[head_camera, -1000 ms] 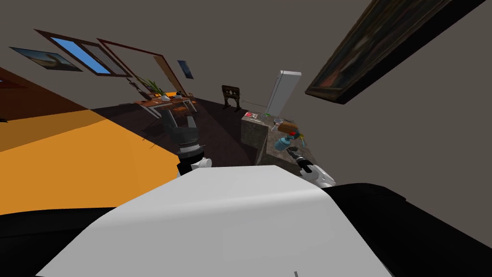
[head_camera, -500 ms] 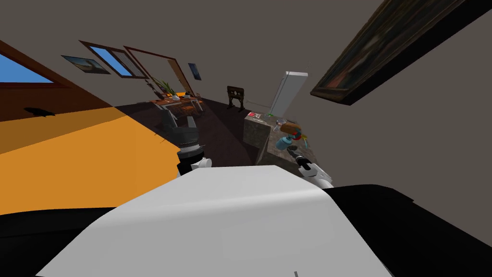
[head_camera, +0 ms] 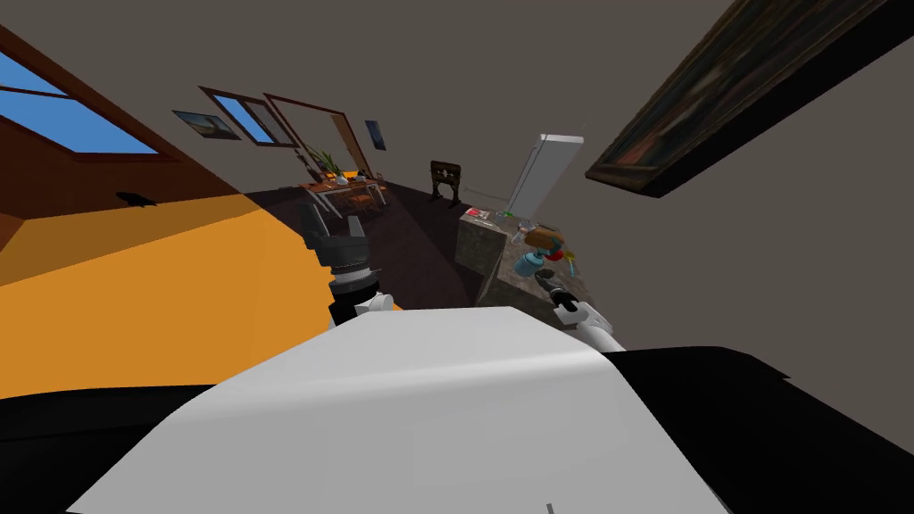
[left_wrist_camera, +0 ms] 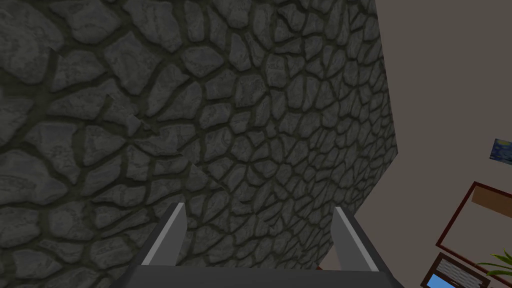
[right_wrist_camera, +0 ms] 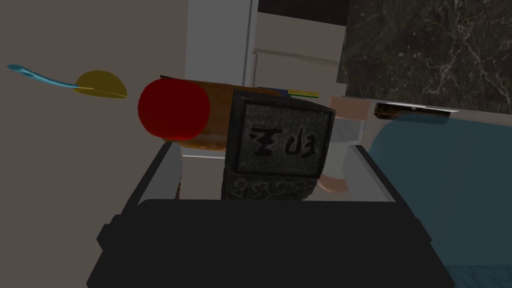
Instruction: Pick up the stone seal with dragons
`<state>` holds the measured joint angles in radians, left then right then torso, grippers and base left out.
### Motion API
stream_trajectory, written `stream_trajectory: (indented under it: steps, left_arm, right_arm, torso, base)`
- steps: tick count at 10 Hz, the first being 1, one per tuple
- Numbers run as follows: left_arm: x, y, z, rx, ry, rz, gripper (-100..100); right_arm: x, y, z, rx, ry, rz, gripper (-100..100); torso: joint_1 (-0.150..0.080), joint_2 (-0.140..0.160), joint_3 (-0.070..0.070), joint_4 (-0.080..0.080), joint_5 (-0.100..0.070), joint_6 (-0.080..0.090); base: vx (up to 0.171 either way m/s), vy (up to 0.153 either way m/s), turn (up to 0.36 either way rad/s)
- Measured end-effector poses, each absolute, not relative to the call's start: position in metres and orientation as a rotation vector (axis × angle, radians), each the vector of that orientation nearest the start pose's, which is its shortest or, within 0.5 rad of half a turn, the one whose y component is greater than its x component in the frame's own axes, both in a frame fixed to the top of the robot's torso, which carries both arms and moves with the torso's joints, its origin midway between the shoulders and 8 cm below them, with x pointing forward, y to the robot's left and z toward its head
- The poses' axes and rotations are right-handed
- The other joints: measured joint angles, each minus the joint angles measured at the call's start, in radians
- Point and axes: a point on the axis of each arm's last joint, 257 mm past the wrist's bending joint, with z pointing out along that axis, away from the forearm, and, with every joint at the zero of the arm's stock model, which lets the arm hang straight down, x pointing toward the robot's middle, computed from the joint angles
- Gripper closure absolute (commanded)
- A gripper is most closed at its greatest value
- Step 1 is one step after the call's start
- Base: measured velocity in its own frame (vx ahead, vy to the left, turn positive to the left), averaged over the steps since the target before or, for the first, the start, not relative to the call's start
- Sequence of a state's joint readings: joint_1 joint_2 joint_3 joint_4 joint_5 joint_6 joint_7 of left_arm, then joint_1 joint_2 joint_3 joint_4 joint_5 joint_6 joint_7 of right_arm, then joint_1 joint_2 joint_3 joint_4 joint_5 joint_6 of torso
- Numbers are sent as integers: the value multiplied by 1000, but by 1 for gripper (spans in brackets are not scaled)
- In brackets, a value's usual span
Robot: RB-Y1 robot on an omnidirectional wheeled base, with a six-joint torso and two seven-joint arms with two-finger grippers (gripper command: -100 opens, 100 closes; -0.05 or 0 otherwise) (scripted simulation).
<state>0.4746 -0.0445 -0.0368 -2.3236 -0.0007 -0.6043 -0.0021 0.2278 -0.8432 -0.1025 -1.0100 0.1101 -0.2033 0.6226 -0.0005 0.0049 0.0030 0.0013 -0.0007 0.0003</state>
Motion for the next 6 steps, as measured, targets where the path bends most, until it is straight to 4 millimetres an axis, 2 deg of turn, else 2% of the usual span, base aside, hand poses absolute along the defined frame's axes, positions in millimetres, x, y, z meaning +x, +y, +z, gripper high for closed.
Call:
stream_trajectory:
  steps: [1, 2, 3, 4, 5, 6]
  left_arm:
    - [317, 265, 70, -553, 453, -1377, 0]
    - [317, 265, 70, -553, 453, -1377, 0]
    - [317, 265, 69, -554, 453, -1377, 0]
    - [317, 265, 69, -554, 453, -1377, 0]
    - [317, 265, 70, -553, 453, -1377, 0]
    - [317, 265, 70, -553, 453, -1377, 0]
  right_arm:
    - [362, -679, -328, 326, 1937, -346, -100]
    - [366, -683, -326, 333, 1933, -354, -100]
    - [361, -690, -329, 362, 1934, -361, -100]
    - [357, -695, -330, 379, 1937, -365, -100]
    - [362, -697, -329, 379, 1933, -370, -100]
    - [367, -701, -327, 386, 1925, -375, -100]
  torso:
    - [0, 1, 0, 0, 0, -2]
    - [0, 1, 1, 0, 0, 0]
    - [0, 0, 0, 0, 0, 0]
    - [1, -2, -1, 0, 0, 0]
    - [1, 0, 0, 0, 0, -2]
    - [1, 1, 1, 0, 0, -1]
  base:
    - [-110, -13, 160]
    - [-59, 6, -39]
    - [-17, 14, -44]
    - [-95, 14, 252]
    - [-122, 9, 193]
    - [-59, -1, 3]
